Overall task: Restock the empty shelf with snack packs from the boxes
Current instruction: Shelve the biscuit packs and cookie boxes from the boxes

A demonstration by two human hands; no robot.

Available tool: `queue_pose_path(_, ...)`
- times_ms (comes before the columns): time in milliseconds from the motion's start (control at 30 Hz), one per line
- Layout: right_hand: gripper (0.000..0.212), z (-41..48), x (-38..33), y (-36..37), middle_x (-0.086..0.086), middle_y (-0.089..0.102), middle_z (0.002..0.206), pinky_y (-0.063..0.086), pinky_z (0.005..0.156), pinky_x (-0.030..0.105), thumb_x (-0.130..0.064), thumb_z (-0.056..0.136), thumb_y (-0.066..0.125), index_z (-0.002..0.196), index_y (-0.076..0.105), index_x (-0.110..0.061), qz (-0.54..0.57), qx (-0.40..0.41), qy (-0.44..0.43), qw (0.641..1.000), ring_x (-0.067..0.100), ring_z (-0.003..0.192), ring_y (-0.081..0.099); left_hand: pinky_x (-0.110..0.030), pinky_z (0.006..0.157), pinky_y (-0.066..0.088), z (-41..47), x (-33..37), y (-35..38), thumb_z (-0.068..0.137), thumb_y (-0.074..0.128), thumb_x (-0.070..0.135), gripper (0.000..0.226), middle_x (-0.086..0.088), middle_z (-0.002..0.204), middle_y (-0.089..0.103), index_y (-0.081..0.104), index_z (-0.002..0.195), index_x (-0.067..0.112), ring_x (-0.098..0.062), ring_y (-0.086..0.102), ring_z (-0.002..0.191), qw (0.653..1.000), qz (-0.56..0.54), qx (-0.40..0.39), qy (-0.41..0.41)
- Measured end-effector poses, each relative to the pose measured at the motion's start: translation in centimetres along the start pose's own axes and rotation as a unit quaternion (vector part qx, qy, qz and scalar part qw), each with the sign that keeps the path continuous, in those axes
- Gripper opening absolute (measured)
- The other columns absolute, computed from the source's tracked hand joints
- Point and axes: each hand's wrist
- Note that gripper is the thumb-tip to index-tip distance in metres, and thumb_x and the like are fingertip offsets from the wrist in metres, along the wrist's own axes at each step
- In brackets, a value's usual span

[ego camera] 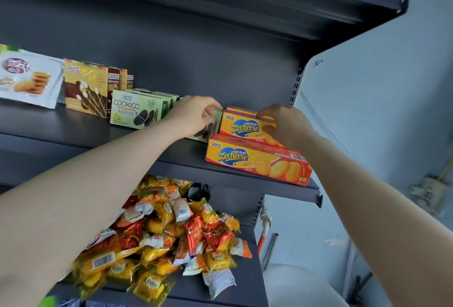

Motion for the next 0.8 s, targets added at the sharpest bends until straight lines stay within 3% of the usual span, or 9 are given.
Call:
queue_pose_path(133,0.031,0.5,-4.1,-0.6,0.004,0.066,0.122,0.048,0.086,0.037,-0.023,0.093,0.065,0.125,0.067,-0.024,-0.028,0.048,-0.038,0.998,0.030,0.111,0.059,-0.038,0.087,0.052,-2.6,-1.5,-3.3,0.092,0.065,0.015,0.034,0.009,0.109,0.065,0.063,0.123,0.029,-0.014,0.062,0.096,0.997,0.072,0.030,0.024)
queue_pose_path(333,0.027,1.3,-14.7,-0.6,0.001,0.067,0.114,0.042,0.090,0.038,-0.030,0.090,0.066,0.117,0.069,-0.028,-0.032,0.058,-0.108,0.992,0.030,0.111,0.056,-0.031,0.074,0.044,-8.9,-6.7,-9.8,0.095,0.062,0.028,0.026,0.007,0.118,0.063,0.064,0.121,0.030,-0.020,0.061,0.101,0.983,0.171,0.065,0.029)
queue_pose_path(567,0.025,0.8,-32.0,1.8,0.005,0.068,0.104,0.043,0.087,0.043,-0.021,0.088,0.066,0.112,0.071,-0.025,0.014,0.079,-0.211,0.974,0.034,0.104,0.058,-0.039,0.077,0.047,-21.5,-16.8,-19.0,0.095,0.061,0.033,0.027,0.002,0.123,0.059,0.061,0.122,0.029,-0.025,0.055,0.114,0.962,0.265,0.066,-0.006)
queue_pose_path(800,0.025,-0.3,-51.7,5.6,0.011,0.069,0.096,0.047,0.074,0.044,-0.022,0.082,0.077,0.106,0.073,-0.017,0.061,0.088,-0.328,0.939,0.038,0.087,0.062,-0.044,0.068,0.054,-38.0,-27.1,-27.7,0.088,0.070,0.029,0.027,-0.002,0.110,0.064,0.066,0.115,0.023,-0.030,0.060,0.103,0.941,0.324,0.065,-0.068)
Point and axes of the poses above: each hand's wrist, its own z-axis towards the middle knuckle, its own y-axis out of the palm, x = y × z
